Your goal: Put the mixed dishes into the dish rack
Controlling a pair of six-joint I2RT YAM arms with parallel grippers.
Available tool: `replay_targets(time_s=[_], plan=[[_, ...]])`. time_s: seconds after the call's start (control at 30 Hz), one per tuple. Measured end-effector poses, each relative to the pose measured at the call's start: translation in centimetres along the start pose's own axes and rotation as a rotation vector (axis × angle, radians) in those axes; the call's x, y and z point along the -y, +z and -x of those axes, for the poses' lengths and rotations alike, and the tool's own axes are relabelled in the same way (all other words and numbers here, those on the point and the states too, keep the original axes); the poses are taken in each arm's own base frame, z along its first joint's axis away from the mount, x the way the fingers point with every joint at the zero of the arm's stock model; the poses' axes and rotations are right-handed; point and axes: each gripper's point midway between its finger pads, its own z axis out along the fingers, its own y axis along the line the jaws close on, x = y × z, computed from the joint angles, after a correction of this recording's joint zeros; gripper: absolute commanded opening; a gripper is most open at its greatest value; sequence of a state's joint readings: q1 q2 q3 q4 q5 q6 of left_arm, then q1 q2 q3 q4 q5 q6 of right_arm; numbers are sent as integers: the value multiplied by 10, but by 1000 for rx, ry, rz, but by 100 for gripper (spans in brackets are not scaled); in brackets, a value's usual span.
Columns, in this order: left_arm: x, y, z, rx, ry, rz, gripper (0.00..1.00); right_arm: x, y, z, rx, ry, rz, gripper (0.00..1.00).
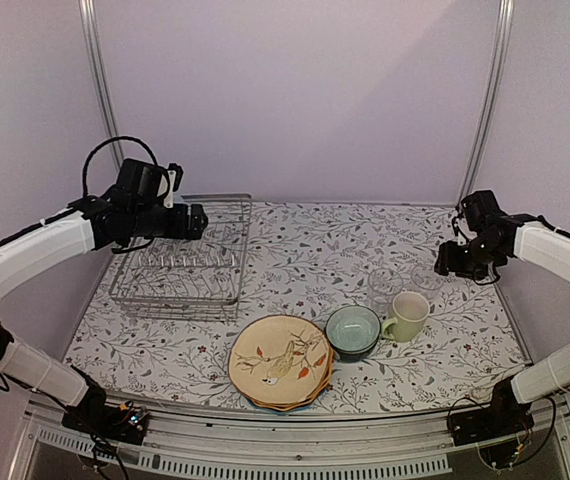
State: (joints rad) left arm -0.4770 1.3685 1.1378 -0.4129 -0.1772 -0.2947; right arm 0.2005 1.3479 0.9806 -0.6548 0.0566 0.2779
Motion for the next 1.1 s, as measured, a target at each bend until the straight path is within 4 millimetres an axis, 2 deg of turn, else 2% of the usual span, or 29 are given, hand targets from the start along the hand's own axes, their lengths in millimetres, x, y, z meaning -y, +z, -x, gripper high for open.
replay_targets(time_s=[0.17, 0.3, 0.37, 0.47, 0.63, 0.77, 0.9, 0.93, 0.97, 1.1], plan=[[0, 4, -10, -16, -6, 0, 99, 3, 19, -14, -60, -18, -15, 53], [4, 4, -11, -14, -7, -7, 99, 3, 29, -17, -76, -32, -18, 44], [6, 4, -10, -9, -5, -14, 99, 2, 33, -16, -77, -35, -17, 36], [9, 3, -9, -4, -2, -22, 99, 2, 40, -17, -86, -37, -16, 15], [12, 3, -9, -2, 1, -29, 99, 2, 48, -18, -96, -39, -16, 0], [14, 3, -10, -4, 3, -37, 100, 2, 47, -14, -91, -42, -19, 0], [18, 1, -8, 11, 0, -57, 100, -1, 34, 5, -53, -47, -20, 0], [20, -4, -5, 31, -7, -79, 100, -8, 11, 33, 32, -53, -3, 0], [20, -4, -5, 32, -7, -79, 100, -9, 8, 37, 44, -52, 1, 0], [29, -8, -3, 72, -50, -144, 100, -35, -38, 81, 175, -78, 122, 0]])
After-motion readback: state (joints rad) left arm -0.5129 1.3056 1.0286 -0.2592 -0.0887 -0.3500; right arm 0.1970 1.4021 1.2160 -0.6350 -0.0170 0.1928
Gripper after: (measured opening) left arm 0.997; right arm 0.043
